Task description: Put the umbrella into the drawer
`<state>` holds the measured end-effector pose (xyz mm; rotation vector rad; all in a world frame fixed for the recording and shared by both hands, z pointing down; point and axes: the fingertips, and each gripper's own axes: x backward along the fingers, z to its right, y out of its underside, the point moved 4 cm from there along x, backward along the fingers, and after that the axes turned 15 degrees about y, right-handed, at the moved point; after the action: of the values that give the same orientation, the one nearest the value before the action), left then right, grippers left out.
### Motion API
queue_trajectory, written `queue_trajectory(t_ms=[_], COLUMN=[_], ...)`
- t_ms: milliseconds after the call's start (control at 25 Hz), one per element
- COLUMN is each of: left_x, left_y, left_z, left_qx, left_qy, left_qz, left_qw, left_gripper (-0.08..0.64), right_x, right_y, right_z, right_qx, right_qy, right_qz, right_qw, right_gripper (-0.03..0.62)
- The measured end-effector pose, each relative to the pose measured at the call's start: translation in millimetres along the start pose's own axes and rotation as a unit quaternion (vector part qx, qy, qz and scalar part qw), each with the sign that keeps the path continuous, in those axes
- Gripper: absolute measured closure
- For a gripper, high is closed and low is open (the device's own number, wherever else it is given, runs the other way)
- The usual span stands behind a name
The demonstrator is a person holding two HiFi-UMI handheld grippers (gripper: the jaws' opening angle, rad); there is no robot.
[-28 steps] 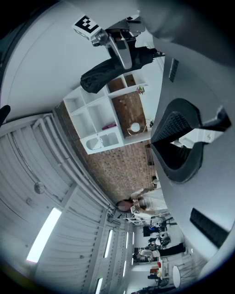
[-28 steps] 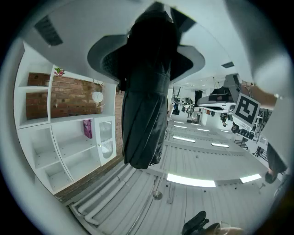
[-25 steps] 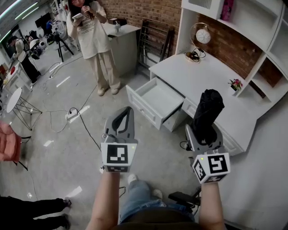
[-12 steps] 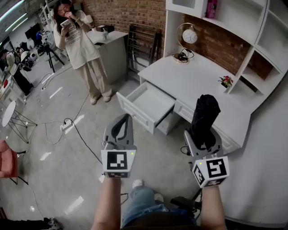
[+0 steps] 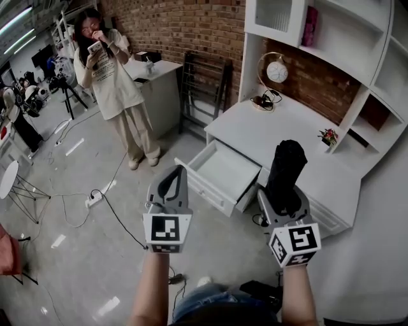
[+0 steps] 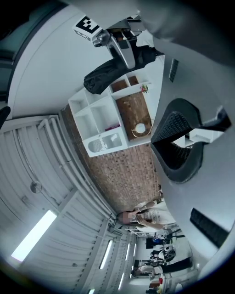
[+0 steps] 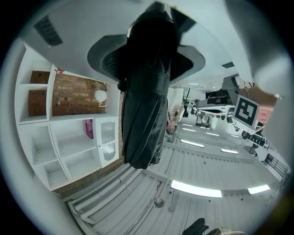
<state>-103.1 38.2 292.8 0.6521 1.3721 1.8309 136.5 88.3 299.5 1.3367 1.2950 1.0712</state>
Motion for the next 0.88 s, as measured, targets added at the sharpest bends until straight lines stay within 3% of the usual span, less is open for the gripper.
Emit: queue_trajectory(t_ms=[160, 480, 880], left_x=[-8, -41, -146], left_y=[9, 36, 77], left_z=[-34, -58, -90], left_qx=[0.004, 0.02, 0.032], left_qy=[-0.002, 0.01, 0.011], left_qz=[0.011, -0.002, -0.049], left_qw=[0.9999, 0.9997, 0.9982], left_gripper=[0.557, 0.557, 0.557], right_x=[-24, -83, -219], right_y=[-2, 13, 65], right_z=[-25, -39, -37], right_qx=[0.007, 0.007, -0.008], right_qy=[-0.001, -0.013, -0.074], right_qz=[0.0, -0.025, -0.073], right_qw=[1.0, 1.0, 0.995], right_gripper=[0.344, 0.344, 0.344])
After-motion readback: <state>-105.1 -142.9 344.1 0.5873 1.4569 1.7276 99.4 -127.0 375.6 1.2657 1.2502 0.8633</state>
